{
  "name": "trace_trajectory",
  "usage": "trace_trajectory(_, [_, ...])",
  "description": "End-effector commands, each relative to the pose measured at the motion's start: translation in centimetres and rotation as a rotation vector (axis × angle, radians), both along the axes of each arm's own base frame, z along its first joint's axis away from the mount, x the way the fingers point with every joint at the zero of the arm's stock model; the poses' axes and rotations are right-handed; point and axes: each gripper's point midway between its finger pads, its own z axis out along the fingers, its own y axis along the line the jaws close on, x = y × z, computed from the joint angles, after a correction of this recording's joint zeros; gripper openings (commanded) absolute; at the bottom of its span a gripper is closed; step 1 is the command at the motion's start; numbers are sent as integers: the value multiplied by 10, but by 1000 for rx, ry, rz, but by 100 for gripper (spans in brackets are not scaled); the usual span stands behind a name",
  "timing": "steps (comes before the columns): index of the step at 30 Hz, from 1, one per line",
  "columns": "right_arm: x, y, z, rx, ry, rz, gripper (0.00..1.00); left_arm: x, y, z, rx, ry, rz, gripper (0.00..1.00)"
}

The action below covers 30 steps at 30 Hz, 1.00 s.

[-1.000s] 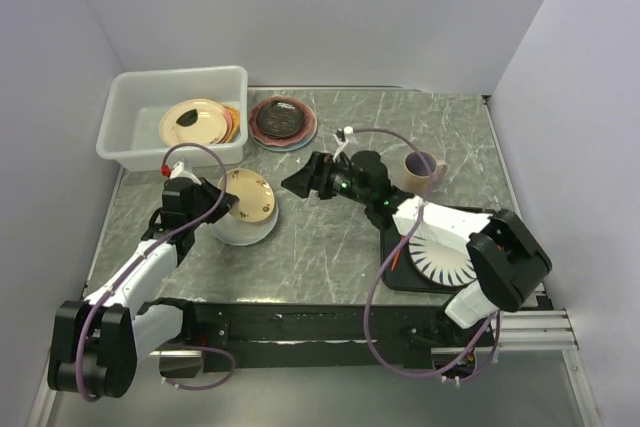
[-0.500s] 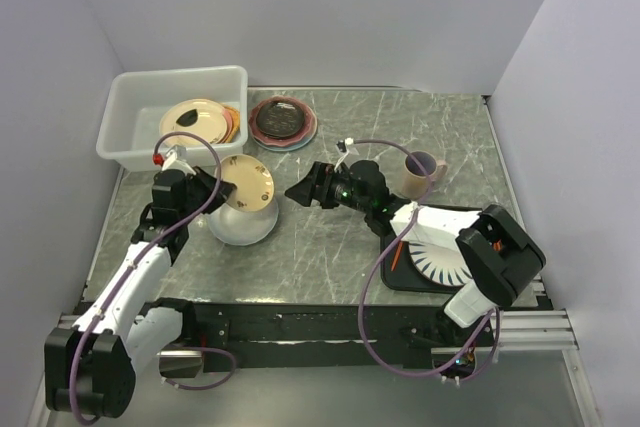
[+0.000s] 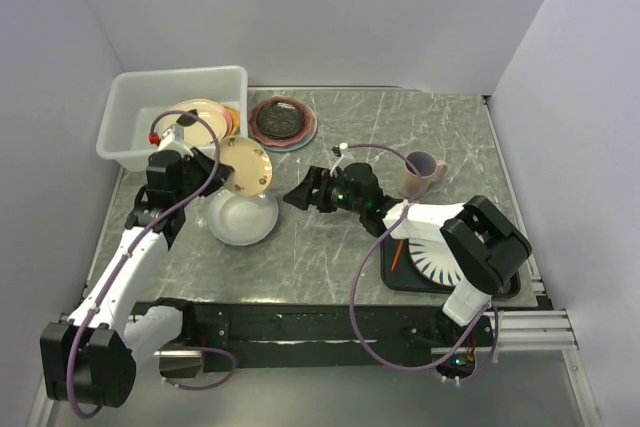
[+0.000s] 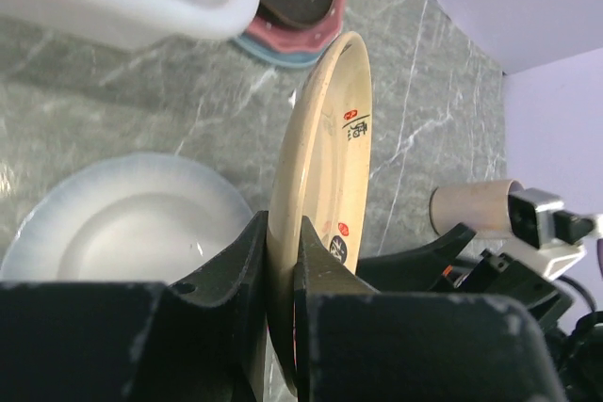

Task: Place the plates into the plastic bin on the countertop
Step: Pick up the plate at the center of the board, then place the plate in the plastic bin.

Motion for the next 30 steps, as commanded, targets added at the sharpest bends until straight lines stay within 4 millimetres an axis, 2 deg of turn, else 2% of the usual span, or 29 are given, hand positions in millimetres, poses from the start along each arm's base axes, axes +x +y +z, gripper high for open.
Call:
trace_trajectory(1, [6,18,25,70,-53,34,97,23,7,46,64,-121,20,1])
trace_trajectory(2, [6,19,21,68,-46,36,97,27,10,58,87,-144,32,1])
trace_trajectory(4, [6,21,20,72,-40,42,97,35,15,60,113,-137,56,1])
trace_trajectory(5, [8,21,17,66,-36,41,97,39,17,72,115,-161,62,1])
trace_trajectory(11, [8,34,13,110,-10,82,96,64,14,93,81,-206,67,1])
trace_trajectory(12, [8,36,12,113,-3,85,97,71,14,88,79,-192,66,1])
trace_trajectory(16, [9,37,7,97,0,84,97,89,10,100,38,-213,40,1])
trace_trajectory(17, [10,37,7,90,-3,85,97,91,12,99,13,-201,36,1])
trace_trajectory(19, [12,37,8,79,-6,83,97,98,11,106,-35,-226,6,1])
trace_trajectory(20, [13,38,8,78,-6,86,97,102,16,113,-62,-247,21,1])
trace_trajectory(22, [13,40,8,83,-6,96,97,109,19,113,-80,-247,26,1])
trace_trajectory(23, [13,41,8,86,-2,100,97,113,20,120,-93,-262,25,1])
trace_trajectory(24, [12,42,7,89,3,103,97,118,18,114,-101,-249,18,1])
trace_trajectory(28, [12,42,4,85,10,109,97,137,45,110,-166,-250,64,1])
trace_trajectory(30, [12,42,5,76,3,111,97,143,45,107,-190,-262,37,1])
